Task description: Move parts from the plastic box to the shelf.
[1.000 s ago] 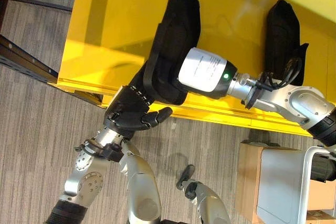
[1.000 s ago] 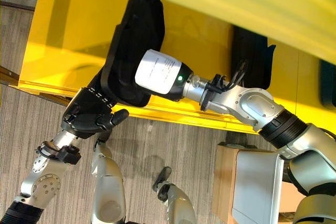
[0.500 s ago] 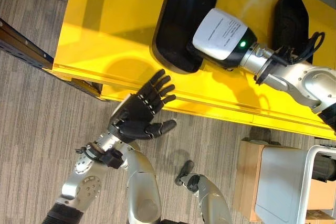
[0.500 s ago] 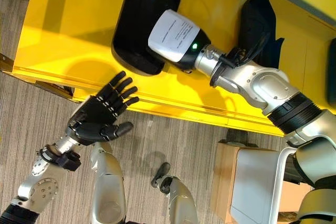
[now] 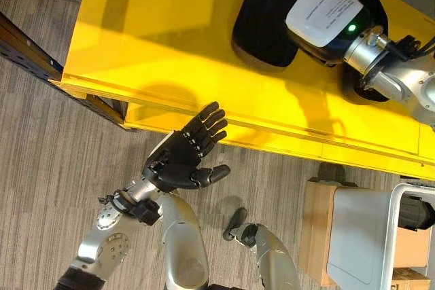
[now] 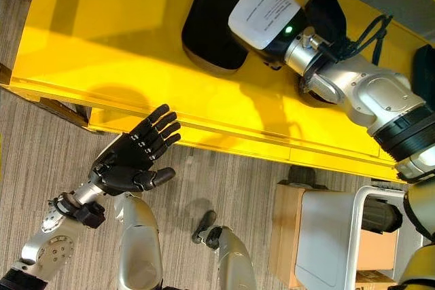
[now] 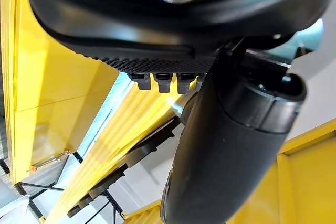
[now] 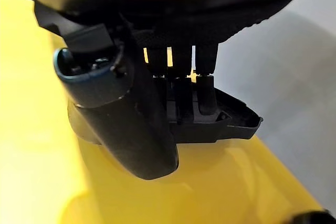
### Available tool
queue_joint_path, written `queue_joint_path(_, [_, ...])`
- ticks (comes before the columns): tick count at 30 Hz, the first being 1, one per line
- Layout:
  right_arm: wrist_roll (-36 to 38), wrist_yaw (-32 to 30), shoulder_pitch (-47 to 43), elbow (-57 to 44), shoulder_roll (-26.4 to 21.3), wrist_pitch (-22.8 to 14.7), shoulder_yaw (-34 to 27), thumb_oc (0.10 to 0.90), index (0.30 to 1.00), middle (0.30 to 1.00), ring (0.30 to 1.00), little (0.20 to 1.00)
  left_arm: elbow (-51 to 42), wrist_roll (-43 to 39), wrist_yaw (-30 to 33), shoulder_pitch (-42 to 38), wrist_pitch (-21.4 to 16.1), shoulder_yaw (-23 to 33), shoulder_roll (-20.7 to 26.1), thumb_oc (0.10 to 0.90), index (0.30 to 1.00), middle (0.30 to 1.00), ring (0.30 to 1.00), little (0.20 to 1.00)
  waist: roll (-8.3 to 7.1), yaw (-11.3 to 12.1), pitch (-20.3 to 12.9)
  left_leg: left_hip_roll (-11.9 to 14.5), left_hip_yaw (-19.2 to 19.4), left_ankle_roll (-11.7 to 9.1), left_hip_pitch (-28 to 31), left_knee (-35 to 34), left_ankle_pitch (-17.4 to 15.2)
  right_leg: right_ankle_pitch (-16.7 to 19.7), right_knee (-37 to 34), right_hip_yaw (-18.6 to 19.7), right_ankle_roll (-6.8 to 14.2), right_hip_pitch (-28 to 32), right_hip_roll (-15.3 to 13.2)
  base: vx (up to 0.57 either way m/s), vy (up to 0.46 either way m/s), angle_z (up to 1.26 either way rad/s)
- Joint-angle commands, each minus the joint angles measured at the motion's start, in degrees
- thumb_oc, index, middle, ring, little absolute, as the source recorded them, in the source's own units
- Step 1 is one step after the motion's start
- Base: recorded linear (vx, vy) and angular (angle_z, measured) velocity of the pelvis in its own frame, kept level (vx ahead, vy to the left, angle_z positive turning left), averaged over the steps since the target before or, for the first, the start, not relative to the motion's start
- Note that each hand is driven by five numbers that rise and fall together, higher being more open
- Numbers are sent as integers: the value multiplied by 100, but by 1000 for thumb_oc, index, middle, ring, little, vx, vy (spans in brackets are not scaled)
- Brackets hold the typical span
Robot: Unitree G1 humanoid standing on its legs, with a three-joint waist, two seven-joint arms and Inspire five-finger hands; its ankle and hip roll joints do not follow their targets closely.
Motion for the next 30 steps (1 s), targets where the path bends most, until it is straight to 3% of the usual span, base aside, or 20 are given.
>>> queue_joint_path(1, [173,-299,-1232,93,-454,344,-228,400,300,300,300,300,-615,-125,-383,-77,-363,112,250,900,1000,1000,1000,1000,-314,-42,-186,114,454,67,89,56,-84,206,-471,396,-252,419,399,0,0,0])
queue_joint_path(11, [26,-358,-1451,326,-708,126,224,400,300,300,300,300,-568,-79,-383,-18,-454,35,274,900,1000,1000,1000,1000,-402,-55,-221,160,422,60,68,96,-69,137,-266,383,-280,308,421,6,-13,0])
queue_joint_path(21, [-12,-336,-1498,267,-623,-8,333,400,300,300,300,300,-517,-70,-328,-59,-484,0,219,900,1000,1000,1000,1000,-358,-39,-194,142,382,67,18,127,-40,57,-71,378,-304,202,392,0,0,0])
queue_joint_path(27, [-218,-524,-1554,454,-525,39,388,400,300,300,300,300,-513,-126,-332,-110,-450,-31,218,900,1000,1000,1000,1000,-305,-29,-184,109,364,74,-3,140,-34,34,-3,390,-308,148,369,0,0,0])
queue_joint_path(30, [-407,-686,-1656,555,-453,298,426,400,300,300,300,300,-543,-101,-337,-146,-395,-76,223,900,1000,1000,1000,1000,-273,-8,-164,87,340,85,-36,170,-44,31,23,394,-311,113,358,0,0,0])
